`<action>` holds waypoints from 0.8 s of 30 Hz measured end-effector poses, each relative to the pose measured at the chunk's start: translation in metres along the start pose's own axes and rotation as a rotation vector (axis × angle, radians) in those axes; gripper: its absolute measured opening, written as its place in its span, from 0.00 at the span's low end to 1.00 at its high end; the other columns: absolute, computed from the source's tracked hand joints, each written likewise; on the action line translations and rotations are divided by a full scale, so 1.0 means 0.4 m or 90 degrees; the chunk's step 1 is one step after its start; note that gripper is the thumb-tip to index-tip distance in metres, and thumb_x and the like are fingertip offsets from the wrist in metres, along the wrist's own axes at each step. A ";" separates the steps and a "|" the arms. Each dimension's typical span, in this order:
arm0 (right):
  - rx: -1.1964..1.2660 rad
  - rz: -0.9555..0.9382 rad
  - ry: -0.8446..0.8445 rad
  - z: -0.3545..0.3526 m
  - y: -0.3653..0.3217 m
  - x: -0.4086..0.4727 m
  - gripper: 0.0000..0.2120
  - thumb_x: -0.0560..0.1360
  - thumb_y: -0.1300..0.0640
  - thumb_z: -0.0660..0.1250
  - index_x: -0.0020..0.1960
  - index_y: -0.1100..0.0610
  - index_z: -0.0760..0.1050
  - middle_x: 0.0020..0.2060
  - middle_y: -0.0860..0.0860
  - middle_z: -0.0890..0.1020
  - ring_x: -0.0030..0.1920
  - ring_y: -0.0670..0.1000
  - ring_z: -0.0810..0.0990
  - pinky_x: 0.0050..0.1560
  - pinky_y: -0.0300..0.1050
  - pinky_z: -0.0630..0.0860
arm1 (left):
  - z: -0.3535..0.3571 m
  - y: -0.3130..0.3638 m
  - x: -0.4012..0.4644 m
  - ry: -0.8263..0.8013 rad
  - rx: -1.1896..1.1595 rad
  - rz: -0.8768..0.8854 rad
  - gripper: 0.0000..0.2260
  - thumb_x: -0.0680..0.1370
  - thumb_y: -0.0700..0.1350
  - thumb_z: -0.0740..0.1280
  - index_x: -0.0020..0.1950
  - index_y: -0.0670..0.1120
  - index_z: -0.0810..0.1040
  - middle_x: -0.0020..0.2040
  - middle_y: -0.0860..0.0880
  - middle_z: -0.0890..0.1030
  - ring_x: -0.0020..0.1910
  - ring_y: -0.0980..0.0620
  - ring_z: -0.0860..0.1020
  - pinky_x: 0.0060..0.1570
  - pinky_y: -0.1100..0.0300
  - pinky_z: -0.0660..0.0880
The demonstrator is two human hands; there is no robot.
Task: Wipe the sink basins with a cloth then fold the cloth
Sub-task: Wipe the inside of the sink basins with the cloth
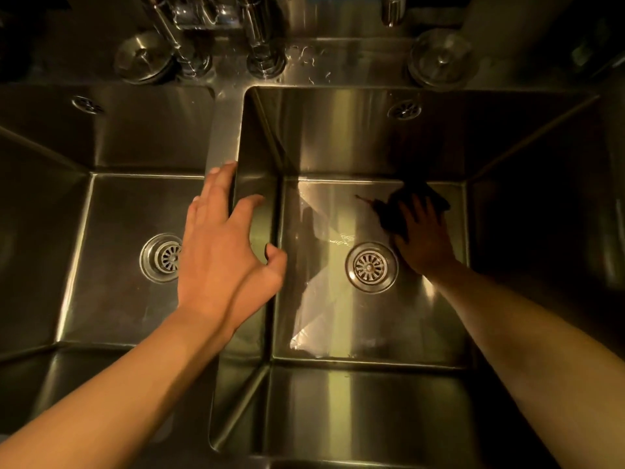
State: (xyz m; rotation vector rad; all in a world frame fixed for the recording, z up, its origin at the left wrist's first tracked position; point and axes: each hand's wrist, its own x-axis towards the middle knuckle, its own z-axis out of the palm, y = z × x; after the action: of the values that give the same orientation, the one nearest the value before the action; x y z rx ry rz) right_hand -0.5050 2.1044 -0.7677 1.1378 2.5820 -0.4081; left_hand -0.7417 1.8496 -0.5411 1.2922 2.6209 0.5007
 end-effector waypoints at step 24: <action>-0.039 -0.216 -0.022 0.029 -0.347 0.119 0.33 0.83 0.45 0.57 0.84 0.49 0.49 0.83 0.53 0.46 0.82 0.58 0.42 0.80 0.58 0.47 | 0.006 -0.008 -0.003 0.010 0.011 0.005 0.28 0.68 0.53 0.68 0.68 0.50 0.77 0.83 0.48 0.57 0.82 0.47 0.55 0.76 0.39 0.66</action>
State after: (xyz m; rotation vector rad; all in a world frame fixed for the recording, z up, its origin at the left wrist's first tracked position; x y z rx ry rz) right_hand -0.6380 2.0419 -0.7767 0.6658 2.7382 -0.4136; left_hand -0.7427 1.8474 -0.5448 1.3106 2.6402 0.4924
